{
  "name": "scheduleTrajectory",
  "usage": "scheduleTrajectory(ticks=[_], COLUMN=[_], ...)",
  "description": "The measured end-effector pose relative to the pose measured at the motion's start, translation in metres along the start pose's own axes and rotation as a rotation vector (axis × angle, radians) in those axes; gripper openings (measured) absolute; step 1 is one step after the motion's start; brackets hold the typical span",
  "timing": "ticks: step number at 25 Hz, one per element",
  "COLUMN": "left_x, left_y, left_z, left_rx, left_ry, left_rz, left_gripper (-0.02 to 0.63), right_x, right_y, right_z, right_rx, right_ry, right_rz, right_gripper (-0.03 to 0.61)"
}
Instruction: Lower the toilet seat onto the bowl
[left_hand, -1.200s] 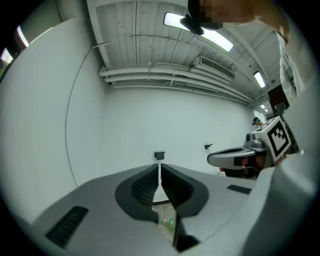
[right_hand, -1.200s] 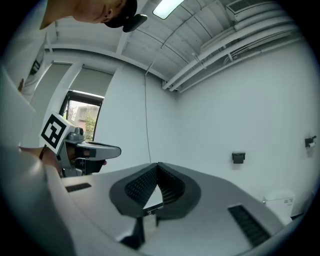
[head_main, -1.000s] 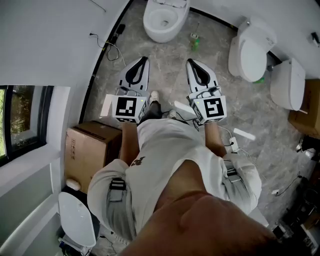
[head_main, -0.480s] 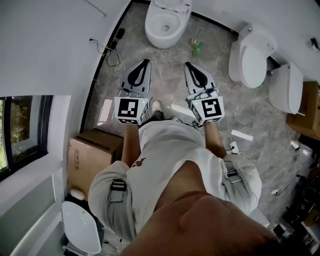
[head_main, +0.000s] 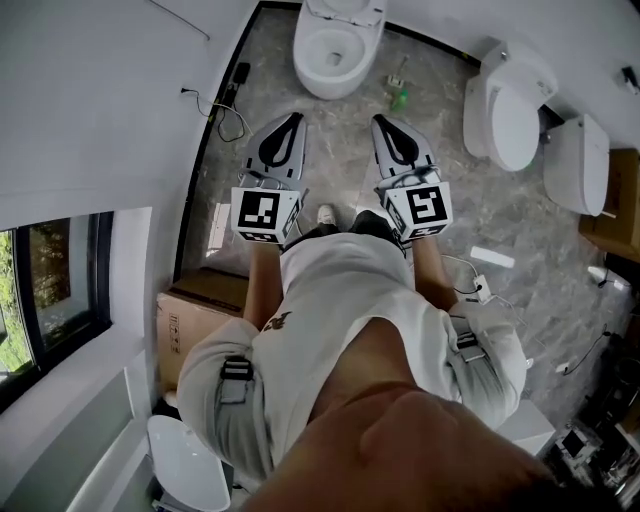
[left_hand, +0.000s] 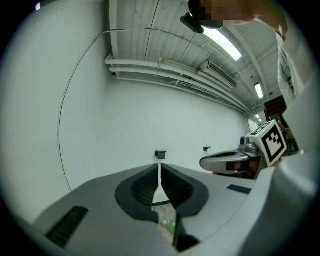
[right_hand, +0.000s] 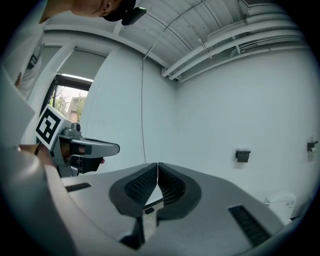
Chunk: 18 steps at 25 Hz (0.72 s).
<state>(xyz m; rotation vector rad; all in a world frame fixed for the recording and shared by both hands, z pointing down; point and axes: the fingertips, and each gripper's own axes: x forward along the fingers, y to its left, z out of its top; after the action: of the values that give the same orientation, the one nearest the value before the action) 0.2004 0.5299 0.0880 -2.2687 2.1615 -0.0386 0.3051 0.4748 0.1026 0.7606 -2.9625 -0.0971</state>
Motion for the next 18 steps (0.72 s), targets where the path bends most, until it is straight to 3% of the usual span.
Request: scheduleTrajectory(ticks=[7, 18], left_x=[0.021, 0.075], left_y=[0.028, 0.062], left_z=[-0.007, -0.012], left_rx=[-0.012, -0.022], left_ry=[0.006, 0.003], left_rz=[-0.027, -0.028], left_gripper=[0.034, 0.034], right_x=[0.029, 0.088], right_y=[-0.006, -0.038], right_z=[-0.005, -0.011], right_rx=[-0.001, 0.023], right_ry=[0.029, 0.031], right_rz=[-0.033, -0.006], right_gripper=[0.020, 0.020])
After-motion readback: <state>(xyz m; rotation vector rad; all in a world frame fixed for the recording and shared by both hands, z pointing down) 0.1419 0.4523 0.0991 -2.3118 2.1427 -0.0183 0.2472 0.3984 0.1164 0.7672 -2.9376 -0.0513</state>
